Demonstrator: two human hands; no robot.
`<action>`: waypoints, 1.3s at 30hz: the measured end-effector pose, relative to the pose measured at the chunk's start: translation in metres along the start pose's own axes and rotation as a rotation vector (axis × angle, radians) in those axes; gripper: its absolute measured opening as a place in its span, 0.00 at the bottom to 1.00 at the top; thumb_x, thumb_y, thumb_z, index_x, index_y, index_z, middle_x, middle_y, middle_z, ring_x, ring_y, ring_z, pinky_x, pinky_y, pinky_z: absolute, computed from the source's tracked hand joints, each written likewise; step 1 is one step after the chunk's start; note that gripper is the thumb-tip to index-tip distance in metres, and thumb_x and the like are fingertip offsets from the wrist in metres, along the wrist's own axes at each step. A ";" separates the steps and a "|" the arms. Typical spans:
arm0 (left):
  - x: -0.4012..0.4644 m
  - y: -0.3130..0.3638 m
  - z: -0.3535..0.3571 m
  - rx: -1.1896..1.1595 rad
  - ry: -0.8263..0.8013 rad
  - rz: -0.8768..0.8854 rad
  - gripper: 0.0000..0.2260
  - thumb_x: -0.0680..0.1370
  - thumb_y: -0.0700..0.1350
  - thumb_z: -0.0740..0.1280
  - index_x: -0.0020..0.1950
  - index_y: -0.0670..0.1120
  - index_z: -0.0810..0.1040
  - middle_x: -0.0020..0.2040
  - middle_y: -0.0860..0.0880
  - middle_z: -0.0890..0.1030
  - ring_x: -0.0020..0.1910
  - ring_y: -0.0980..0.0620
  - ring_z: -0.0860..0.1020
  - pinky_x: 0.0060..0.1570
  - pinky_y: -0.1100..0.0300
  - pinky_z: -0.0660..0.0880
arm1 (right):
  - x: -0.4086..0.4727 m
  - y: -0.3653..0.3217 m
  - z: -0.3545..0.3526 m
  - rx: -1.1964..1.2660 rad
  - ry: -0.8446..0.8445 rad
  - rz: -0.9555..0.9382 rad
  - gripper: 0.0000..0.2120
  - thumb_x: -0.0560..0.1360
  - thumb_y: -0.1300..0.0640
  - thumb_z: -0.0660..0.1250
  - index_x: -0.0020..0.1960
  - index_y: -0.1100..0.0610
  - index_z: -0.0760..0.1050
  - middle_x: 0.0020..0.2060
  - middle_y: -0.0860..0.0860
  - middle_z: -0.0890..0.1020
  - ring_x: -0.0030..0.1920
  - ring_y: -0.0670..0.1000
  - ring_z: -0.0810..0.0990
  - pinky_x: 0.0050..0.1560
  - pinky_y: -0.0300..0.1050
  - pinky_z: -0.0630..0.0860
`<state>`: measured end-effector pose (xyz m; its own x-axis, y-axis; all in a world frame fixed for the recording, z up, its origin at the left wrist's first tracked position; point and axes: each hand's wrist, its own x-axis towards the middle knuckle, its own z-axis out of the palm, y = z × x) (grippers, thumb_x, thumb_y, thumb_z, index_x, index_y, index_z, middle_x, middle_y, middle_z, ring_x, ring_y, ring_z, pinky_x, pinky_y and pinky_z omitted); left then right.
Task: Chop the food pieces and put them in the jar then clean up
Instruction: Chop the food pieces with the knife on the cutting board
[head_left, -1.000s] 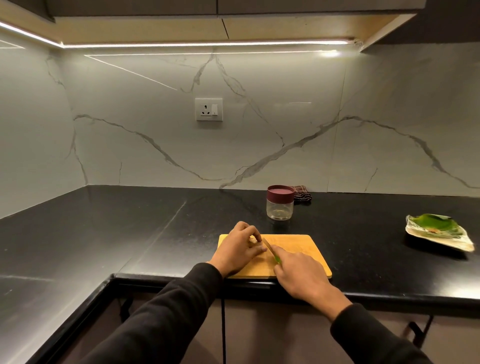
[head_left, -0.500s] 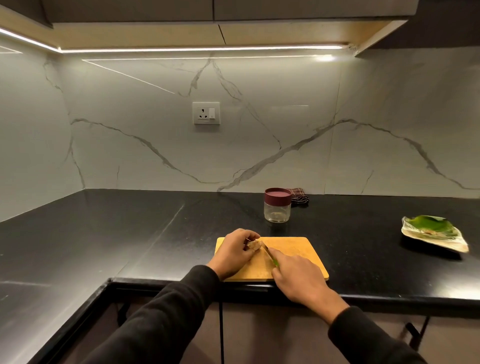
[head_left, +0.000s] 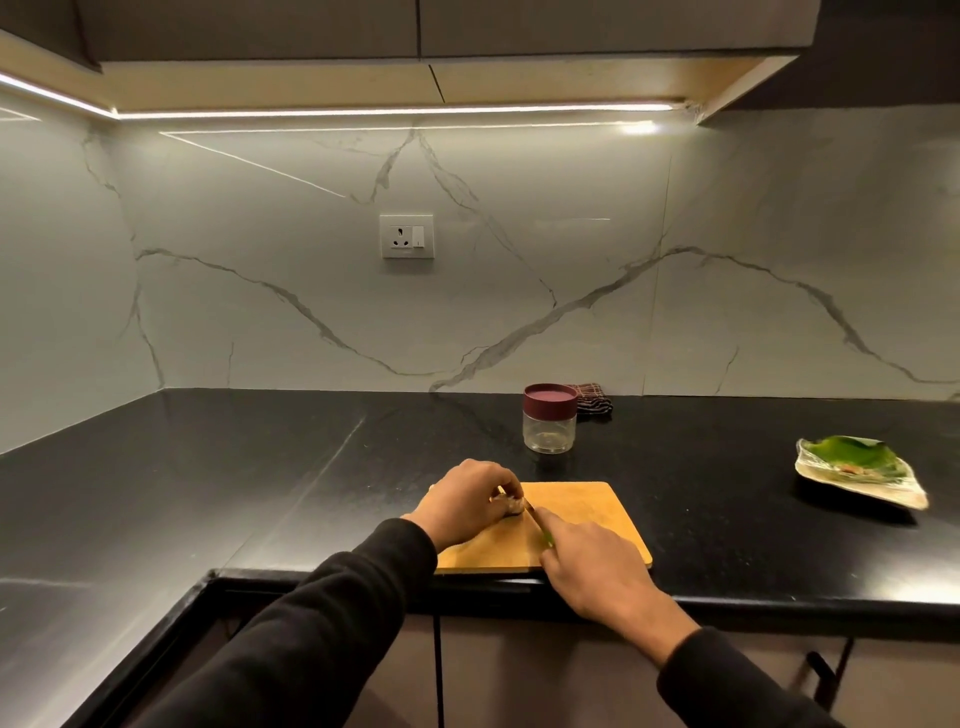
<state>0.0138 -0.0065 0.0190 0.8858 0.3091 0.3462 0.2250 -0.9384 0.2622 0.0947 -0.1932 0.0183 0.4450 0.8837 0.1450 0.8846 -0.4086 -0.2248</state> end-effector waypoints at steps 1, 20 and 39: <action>0.000 0.002 -0.001 0.012 -0.009 0.008 0.08 0.80 0.48 0.69 0.58 0.52 0.82 0.54 0.54 0.83 0.50 0.58 0.79 0.54 0.61 0.79 | 0.000 0.001 0.000 0.001 0.007 0.004 0.26 0.84 0.49 0.55 0.81 0.44 0.54 0.53 0.49 0.80 0.48 0.49 0.78 0.48 0.45 0.76; 0.015 0.009 -0.019 0.117 -0.114 0.036 0.09 0.78 0.48 0.71 0.57 0.50 0.83 0.56 0.54 0.82 0.48 0.60 0.75 0.51 0.68 0.72 | 0.000 0.002 -0.005 0.052 0.041 -0.029 0.25 0.85 0.49 0.54 0.81 0.45 0.56 0.53 0.50 0.81 0.47 0.48 0.75 0.43 0.42 0.72; 0.010 0.012 -0.021 0.064 -0.108 0.031 0.08 0.78 0.45 0.72 0.56 0.48 0.85 0.53 0.52 0.84 0.48 0.59 0.81 0.56 0.63 0.79 | 0.010 -0.001 -0.003 0.109 -0.014 -0.039 0.25 0.85 0.48 0.54 0.81 0.46 0.55 0.51 0.49 0.78 0.47 0.47 0.76 0.44 0.42 0.73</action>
<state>0.0166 -0.0116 0.0446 0.9304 0.2646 0.2538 0.2191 -0.9563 0.1938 0.0989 -0.1848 0.0228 0.4075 0.9020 0.1427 0.8807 -0.3468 -0.3228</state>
